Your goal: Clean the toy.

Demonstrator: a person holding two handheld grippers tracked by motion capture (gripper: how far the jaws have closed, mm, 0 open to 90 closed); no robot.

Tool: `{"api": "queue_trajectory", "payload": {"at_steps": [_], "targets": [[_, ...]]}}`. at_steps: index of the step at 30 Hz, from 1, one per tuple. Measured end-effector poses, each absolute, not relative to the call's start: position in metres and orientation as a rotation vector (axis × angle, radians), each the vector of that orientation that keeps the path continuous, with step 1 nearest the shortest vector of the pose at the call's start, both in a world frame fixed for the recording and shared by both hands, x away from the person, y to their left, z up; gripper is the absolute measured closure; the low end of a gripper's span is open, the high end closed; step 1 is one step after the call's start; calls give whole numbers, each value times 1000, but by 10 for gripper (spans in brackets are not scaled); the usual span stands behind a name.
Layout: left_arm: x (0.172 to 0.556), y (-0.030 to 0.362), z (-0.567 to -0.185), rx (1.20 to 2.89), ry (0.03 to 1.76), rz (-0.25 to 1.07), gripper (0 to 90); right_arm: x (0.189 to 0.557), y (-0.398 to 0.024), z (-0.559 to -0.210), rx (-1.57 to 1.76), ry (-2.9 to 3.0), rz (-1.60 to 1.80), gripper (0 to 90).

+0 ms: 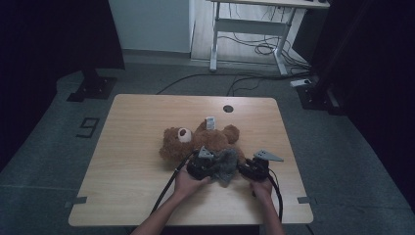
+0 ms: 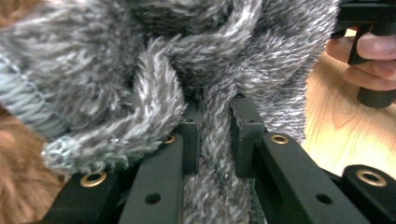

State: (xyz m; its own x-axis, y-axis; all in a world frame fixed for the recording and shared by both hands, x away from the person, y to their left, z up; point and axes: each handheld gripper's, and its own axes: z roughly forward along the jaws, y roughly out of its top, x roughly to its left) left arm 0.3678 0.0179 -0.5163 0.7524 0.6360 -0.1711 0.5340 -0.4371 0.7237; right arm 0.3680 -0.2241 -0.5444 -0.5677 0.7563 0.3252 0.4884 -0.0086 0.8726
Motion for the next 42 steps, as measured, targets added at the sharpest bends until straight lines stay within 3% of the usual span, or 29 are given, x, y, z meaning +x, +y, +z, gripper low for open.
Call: {"api": "queue_trajectory", "payload": {"at_steps": [5, 15, 30, 42], "targets": [[363, 11, -503, 2077, 821, 228, 760, 368, -223, -544, 1313, 2018, 1626, 614], [369, 9, -501, 2066, 851, 191, 758, 368, -223, -545, 1291, 2038, 1595, 614], [354, 90, -512, 1959, 954, 175, 758, 369, -229, -546, 1273, 2073, 1639, 611], [365, 81, -458, 1913, 888, 321, 758, 370, -230, -547, 1290, 2067, 1651, 610]]}}
